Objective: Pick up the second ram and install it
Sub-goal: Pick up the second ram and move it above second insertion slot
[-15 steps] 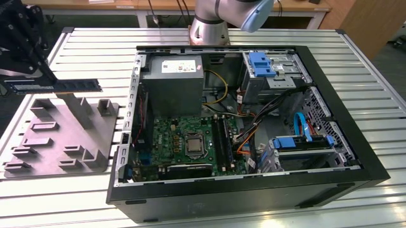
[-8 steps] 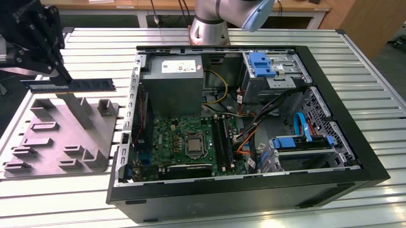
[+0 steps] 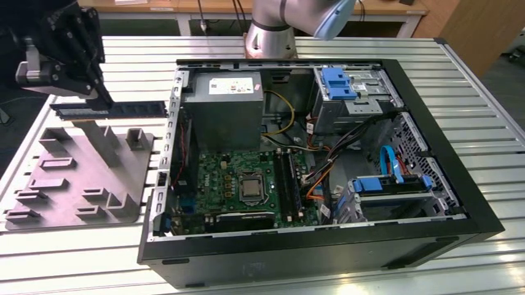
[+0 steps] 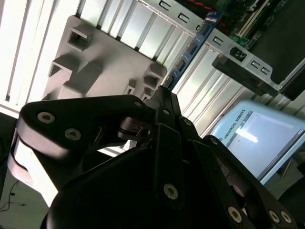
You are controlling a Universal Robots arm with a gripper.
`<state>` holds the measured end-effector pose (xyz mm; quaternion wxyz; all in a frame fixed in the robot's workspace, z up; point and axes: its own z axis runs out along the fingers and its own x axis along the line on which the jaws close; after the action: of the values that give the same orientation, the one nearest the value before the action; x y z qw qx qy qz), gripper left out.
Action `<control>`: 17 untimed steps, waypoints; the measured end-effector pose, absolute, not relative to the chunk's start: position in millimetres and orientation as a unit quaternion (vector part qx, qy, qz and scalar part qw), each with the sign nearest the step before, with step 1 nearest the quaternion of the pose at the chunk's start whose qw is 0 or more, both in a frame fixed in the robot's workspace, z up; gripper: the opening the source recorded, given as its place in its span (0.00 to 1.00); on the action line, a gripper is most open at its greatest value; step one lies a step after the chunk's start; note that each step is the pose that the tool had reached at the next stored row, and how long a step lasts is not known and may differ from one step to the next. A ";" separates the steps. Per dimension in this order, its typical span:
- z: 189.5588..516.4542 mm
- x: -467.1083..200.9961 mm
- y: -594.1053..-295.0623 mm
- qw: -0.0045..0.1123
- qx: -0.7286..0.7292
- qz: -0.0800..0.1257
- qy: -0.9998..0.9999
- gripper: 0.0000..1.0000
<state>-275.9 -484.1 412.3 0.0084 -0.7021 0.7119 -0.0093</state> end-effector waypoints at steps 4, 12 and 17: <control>412.2 -265.1 -484.1 0.008 -0.702 -0.009 0.712 0.11; 412.2 -241.6 -484.1 0.008 -0.702 -0.009 0.712 0.11; 412.2 -227.0 -484.1 0.008 -0.702 -0.008 0.712 0.11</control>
<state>-227.0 -484.1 412.2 0.0076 -0.7021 0.7120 -0.0085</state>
